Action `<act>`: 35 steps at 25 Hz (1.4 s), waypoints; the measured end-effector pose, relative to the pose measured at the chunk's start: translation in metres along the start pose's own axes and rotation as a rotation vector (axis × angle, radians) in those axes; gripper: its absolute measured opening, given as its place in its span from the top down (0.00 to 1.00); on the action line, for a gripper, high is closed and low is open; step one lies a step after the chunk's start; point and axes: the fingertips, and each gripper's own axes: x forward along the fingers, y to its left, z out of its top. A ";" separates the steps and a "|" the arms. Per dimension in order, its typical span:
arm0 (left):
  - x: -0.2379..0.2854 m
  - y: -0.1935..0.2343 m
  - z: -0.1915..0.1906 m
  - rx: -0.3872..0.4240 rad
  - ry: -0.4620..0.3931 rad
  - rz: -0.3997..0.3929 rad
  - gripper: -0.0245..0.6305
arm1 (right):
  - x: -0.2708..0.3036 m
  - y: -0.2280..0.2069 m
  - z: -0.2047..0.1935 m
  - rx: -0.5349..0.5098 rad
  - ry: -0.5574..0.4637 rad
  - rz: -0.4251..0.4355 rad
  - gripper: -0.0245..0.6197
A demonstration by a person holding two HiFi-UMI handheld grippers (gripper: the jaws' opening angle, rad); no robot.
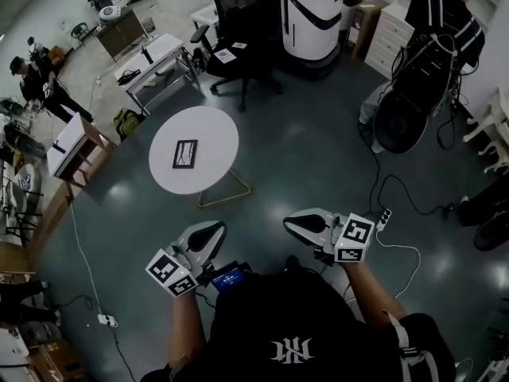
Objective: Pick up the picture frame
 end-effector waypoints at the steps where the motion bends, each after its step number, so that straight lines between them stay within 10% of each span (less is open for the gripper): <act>1: 0.009 0.002 -0.002 -0.008 0.003 0.010 0.96 | -0.005 -0.009 0.000 0.008 0.004 0.005 0.97; 14: 0.064 0.131 -0.038 -0.121 0.050 0.117 0.96 | 0.051 -0.142 -0.021 0.111 0.090 0.070 0.97; 23: 0.058 0.297 0.050 -0.175 -0.192 0.221 0.96 | 0.185 -0.218 0.053 0.059 0.189 0.201 0.97; 35: -0.010 0.386 0.072 -0.199 -0.277 0.350 0.96 | 0.326 -0.249 0.079 0.016 0.286 0.359 0.97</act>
